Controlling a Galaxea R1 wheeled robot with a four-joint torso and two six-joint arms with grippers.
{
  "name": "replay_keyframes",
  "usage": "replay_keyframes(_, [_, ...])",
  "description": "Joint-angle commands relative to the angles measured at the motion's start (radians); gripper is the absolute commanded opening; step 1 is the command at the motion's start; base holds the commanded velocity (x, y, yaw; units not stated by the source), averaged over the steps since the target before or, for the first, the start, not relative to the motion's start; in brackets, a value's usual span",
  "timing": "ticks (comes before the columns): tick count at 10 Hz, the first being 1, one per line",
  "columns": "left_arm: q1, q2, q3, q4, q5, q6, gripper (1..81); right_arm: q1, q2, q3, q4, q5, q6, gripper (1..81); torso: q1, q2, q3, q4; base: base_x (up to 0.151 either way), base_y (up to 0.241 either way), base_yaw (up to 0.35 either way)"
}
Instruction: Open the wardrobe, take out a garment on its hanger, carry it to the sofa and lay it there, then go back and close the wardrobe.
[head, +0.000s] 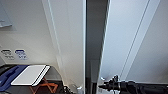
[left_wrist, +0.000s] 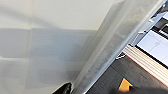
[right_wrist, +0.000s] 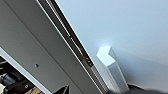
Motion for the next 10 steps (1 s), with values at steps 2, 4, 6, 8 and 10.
replay_keyframes(2, [0.099, -0.221, 0.360, 0.048, -0.085, -0.007, 81.1, -0.150, -0.210, 0.392, -0.078, -0.034, 0.035, 81.1, 0.000, 0.000, 0.000, 0.000, 0.000, 0.000, 0.000])
replay_keyframes(4, [0.168, -0.326, 0.394, 0.079, -0.142, -0.005, 81.1, -0.212, -0.359, 0.466, -0.080, 0.029, 0.033, 81.1, 0.000, 0.000, 0.000, 0.000, 0.000, 0.000, 0.000])
replay_keyframes(6, [0.249, -0.425, 0.385, 0.109, -0.228, -0.004, 81.1, -0.259, -0.505, 0.518, -0.080, 0.077, 0.033, 81.1, 0.000, 0.000, 0.000, 0.000, 0.000, 0.000, 0.000])
replay_keyframes(8, [0.384, -0.539, 0.327, 0.112, -0.389, 0.000, 81.1, -0.332, -0.632, 0.532, -0.080, 0.145, 0.033, 81.1, 0.000, 0.000, 0.000, 0.000, 0.000, 0.000, 0.000])
replay_keyframes(10, [0.594, -0.612, 0.195, 0.126, -0.646, -0.005, 81.1, -0.411, -0.739, 0.506, -0.066, 0.256, 0.044, 81.1, 0.000, 0.000, 0.001, 0.000, 0.000, 0.000, 0.000])
